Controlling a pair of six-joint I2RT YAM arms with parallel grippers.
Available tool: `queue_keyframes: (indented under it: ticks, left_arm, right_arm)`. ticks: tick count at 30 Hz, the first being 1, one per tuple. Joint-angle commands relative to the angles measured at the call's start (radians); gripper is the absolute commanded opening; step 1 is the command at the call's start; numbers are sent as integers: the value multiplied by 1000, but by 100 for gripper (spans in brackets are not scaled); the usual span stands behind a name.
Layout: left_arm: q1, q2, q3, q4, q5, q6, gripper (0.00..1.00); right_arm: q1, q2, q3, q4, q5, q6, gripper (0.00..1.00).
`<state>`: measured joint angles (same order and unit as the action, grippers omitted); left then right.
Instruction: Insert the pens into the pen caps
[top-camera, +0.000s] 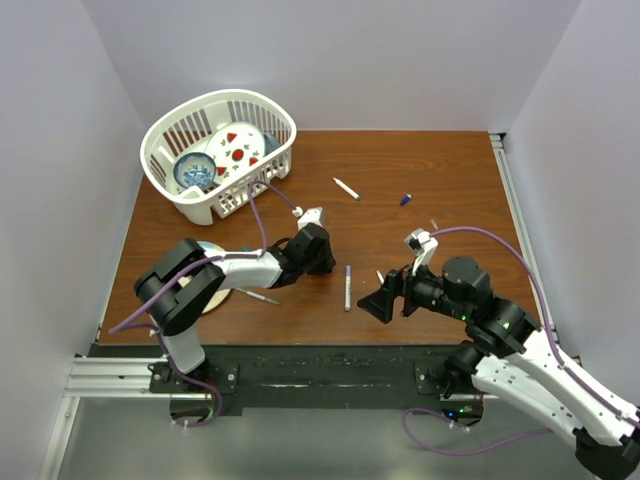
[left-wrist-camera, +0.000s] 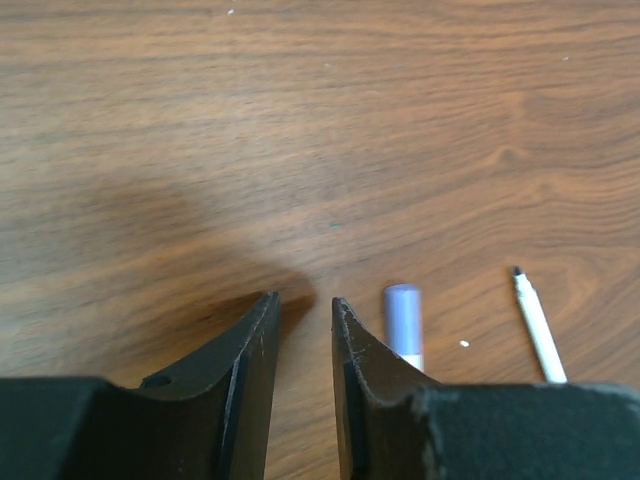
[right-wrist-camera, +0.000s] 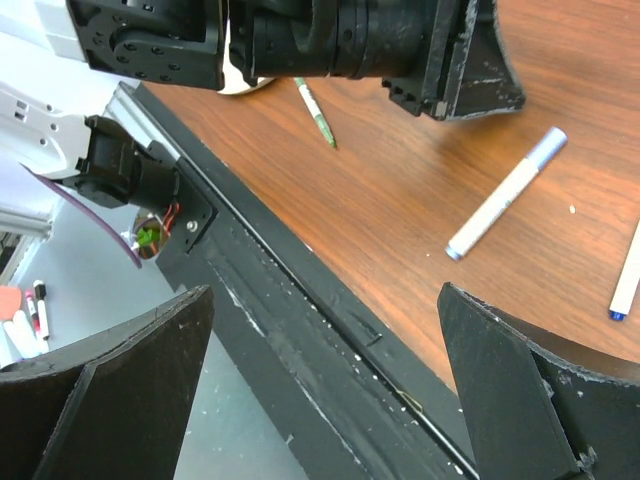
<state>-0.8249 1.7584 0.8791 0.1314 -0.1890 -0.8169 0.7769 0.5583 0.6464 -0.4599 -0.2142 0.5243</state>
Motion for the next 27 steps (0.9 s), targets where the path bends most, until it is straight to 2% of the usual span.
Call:
queue_keyframes:
  ticks: [1, 4, 5, 7, 8, 10, 13, 15, 16, 19, 21, 25, 27]
  left_arm:
    - [4, -28, -2, -26, -52, 30, 33]
    - [4, -105, -17, -24, -37, 35, 35]
    - [3, -158, -22, -27, -18, 38, 36]
    - [3, -221, -54, -23, 8, 45, 41]
    - [4, -288, -67, -26, 26, 44, 49]
    - [4, -358, -117, -35, 31, 48, 55]
    - [3, -511, -179, -76, -38, 55, 74]
    - [4, -635, -227, -110, -75, 71, 83]
    - [4, -673, -238, -127, -95, 79, 91]
    - [4, -837, -255, -214, -130, 131, 100]
    - [6, -888, -255, -290, -188, 150, 100]
    - [3, -984, -233, -400, -288, 210, 100]
    - [3, -1004, -224, -385, -221, 214, 100]
  right_arm:
    - [1, -9, 32, 6, 42, 14, 99]
    - [1, 18, 30, 6, 113, 22, 98]
    - [1, 34, 36, -18, 201, 22, 98]
    - [1, 98, 65, -45, 272, 13, 98]
    - [-1, 124, 74, -51, 327, 0, 97]
    - [1, 181, 73, -19, 377, -41, 97]
    - [-1, 268, 88, 7, 519, -70, 96]
    - [-2, 314, 110, 23, 596, -89, 96]
    - [-2, 363, 116, 38, 607, -122, 96]
    - [-13, 507, 174, 105, 630, -188, 96]
    - [-40, 577, 226, 150, 635, -217, 96]
    - [-143, 764, 324, 199, 479, -305, 96]
    - [-188, 866, 387, 234, 454, -329, 96]
